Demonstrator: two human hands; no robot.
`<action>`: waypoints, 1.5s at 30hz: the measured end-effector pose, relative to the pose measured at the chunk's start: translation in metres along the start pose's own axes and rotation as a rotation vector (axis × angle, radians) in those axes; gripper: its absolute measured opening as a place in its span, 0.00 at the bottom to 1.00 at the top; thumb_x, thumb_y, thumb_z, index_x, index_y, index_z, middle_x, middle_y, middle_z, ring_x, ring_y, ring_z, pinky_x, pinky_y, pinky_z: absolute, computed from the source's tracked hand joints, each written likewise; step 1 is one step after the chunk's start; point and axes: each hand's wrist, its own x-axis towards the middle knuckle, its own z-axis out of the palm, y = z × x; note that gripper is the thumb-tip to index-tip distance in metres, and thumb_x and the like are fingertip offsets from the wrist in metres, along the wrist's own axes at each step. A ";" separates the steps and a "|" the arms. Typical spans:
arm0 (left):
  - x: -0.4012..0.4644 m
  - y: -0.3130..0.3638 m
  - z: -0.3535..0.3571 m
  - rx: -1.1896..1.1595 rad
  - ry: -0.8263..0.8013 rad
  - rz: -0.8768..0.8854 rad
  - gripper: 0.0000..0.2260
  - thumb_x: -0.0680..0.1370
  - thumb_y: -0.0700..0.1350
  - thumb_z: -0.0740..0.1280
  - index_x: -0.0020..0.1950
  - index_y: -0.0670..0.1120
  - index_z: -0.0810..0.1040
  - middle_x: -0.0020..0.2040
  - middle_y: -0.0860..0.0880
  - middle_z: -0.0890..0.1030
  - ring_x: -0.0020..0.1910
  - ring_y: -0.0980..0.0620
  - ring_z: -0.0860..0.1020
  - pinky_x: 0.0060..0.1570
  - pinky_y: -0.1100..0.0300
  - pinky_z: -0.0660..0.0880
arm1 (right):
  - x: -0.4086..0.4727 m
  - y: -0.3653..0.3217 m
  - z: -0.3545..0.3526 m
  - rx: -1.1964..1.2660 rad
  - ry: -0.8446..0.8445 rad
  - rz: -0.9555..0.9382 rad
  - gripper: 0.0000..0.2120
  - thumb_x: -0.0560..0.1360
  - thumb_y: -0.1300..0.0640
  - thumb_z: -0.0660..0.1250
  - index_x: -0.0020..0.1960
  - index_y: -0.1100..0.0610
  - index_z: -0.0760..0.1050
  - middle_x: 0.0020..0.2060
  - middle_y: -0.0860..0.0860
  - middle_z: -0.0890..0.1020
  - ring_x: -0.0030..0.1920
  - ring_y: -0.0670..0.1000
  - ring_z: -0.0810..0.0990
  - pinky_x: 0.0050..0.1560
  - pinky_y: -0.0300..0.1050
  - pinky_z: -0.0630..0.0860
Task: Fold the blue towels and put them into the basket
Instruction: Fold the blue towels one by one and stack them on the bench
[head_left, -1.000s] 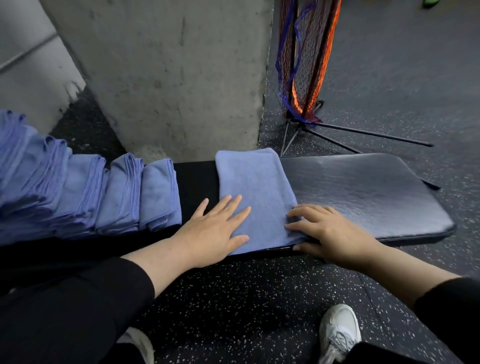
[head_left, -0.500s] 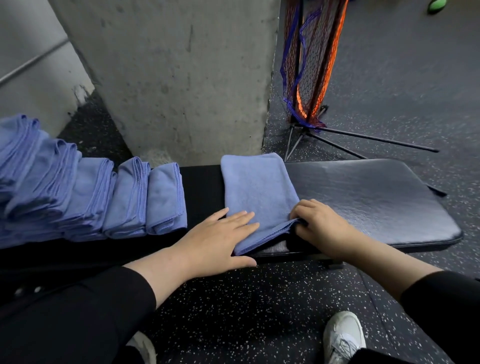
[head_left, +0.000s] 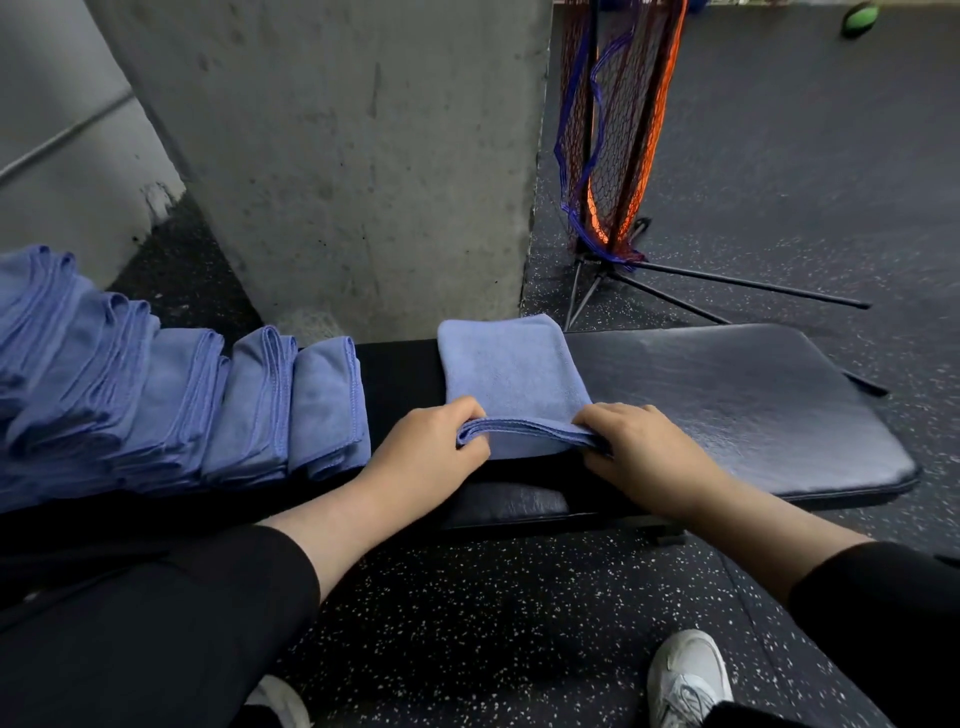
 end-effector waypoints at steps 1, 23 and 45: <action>0.000 0.000 -0.001 0.003 -0.002 -0.006 0.05 0.77 0.46 0.65 0.42 0.53 0.74 0.33 0.53 0.76 0.34 0.53 0.73 0.37 0.52 0.70 | 0.000 -0.001 -0.003 0.016 -0.016 0.014 0.07 0.74 0.52 0.65 0.51 0.51 0.74 0.48 0.44 0.80 0.52 0.52 0.78 0.52 0.52 0.73; 0.041 0.006 -0.027 -0.040 -0.030 -0.271 0.06 0.80 0.44 0.58 0.51 0.46 0.74 0.43 0.48 0.79 0.38 0.50 0.73 0.37 0.56 0.67 | 0.045 -0.004 -0.027 0.233 -0.086 0.353 0.07 0.80 0.53 0.62 0.45 0.53 0.75 0.42 0.52 0.81 0.47 0.56 0.79 0.39 0.45 0.66; 0.039 -0.017 0.023 0.603 -0.274 0.210 0.29 0.85 0.60 0.47 0.83 0.50 0.47 0.83 0.54 0.42 0.81 0.55 0.39 0.79 0.49 0.41 | 0.034 -0.004 0.034 -0.060 -0.198 0.084 0.40 0.74 0.29 0.34 0.81 0.44 0.47 0.80 0.40 0.44 0.80 0.43 0.42 0.79 0.56 0.46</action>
